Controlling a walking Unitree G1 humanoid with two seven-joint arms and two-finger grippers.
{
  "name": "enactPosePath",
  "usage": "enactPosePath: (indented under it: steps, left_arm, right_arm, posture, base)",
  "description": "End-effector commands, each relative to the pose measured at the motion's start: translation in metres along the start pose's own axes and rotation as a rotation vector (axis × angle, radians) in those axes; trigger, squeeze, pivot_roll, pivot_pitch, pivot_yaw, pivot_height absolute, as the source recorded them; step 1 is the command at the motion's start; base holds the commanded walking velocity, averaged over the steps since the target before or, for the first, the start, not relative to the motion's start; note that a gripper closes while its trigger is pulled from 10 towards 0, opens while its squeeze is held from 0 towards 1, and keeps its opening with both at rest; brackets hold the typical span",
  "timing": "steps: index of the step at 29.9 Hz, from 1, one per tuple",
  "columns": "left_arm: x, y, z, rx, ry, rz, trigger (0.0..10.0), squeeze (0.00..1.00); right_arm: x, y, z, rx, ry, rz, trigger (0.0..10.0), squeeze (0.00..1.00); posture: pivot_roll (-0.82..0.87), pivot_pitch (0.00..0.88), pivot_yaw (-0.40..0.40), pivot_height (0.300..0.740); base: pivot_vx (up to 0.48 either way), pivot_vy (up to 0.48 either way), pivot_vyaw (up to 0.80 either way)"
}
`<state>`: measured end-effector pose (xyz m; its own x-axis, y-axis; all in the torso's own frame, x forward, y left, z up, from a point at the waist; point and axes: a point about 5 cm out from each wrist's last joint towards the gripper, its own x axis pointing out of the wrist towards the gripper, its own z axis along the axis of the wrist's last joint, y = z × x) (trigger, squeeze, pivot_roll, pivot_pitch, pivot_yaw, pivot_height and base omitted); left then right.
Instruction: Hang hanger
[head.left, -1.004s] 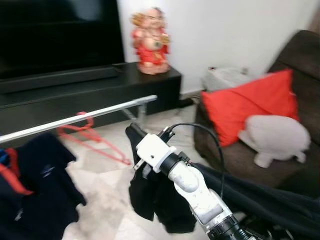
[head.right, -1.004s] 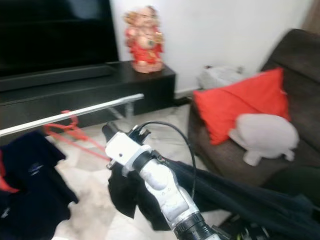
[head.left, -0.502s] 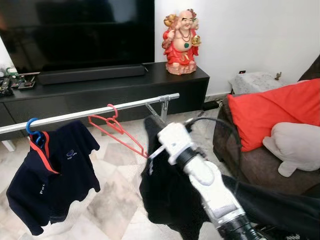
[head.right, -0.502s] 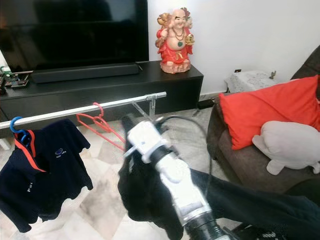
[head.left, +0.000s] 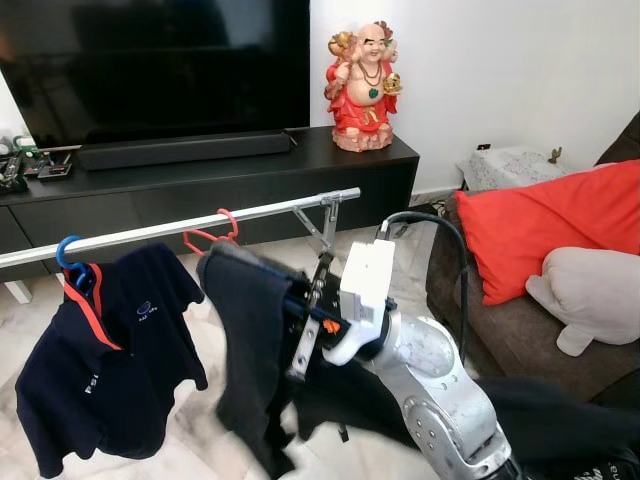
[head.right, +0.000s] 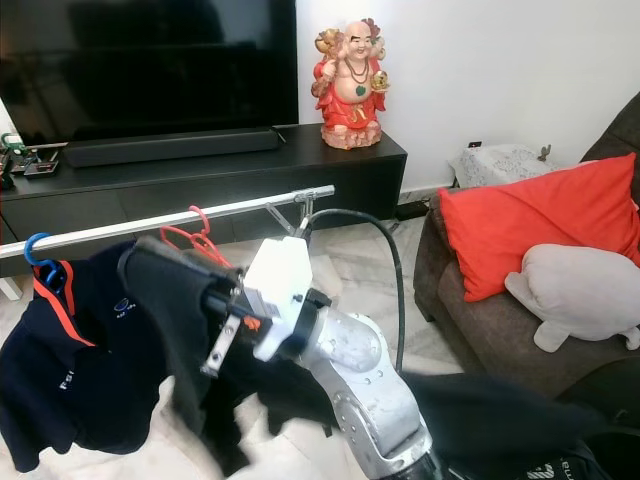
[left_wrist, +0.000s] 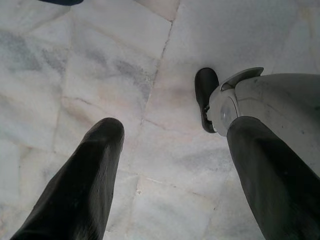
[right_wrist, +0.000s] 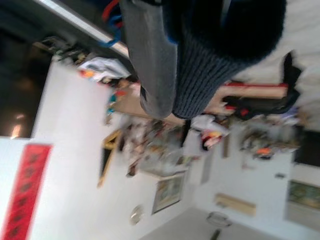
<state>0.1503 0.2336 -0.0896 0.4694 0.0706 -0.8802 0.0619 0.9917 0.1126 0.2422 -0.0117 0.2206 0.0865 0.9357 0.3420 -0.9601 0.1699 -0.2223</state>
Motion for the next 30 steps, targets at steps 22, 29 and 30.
enactPosePath:
  steps: [22, 29, 30]
  left_arm:
    - [-0.001, 0.005, -0.001, 0.021, 0.008, 0.013, 10.0, 0.00]
    - [-0.001, 0.009, 0.004, 0.049, -0.004, 0.036, 10.0, 0.00]
    - [-0.001, 0.010, 0.004, 0.051, -0.007, 0.042, 10.0, 0.00]
  right_arm:
    - [-0.121, -0.065, -0.076, 0.025, 0.491, -0.986, 10.0, 0.00]
    - [-0.148, -0.075, -0.090, 0.097, 0.507, -1.201, 10.0, 0.00]
    - [-0.151, -0.075, -0.094, 0.117, 0.514, -1.216, 10.0, 0.00]
  posture:
    - [0.04, 0.000, 0.042, 0.740]
    - [0.06, 0.000, 0.058, 0.740]
    - [0.05, 0.000, 0.060, 0.740]
  base:
    - [0.000, 0.000, 0.00]
    - [0.000, 0.000, 0.00]
    - [0.000, 0.000, 0.00]
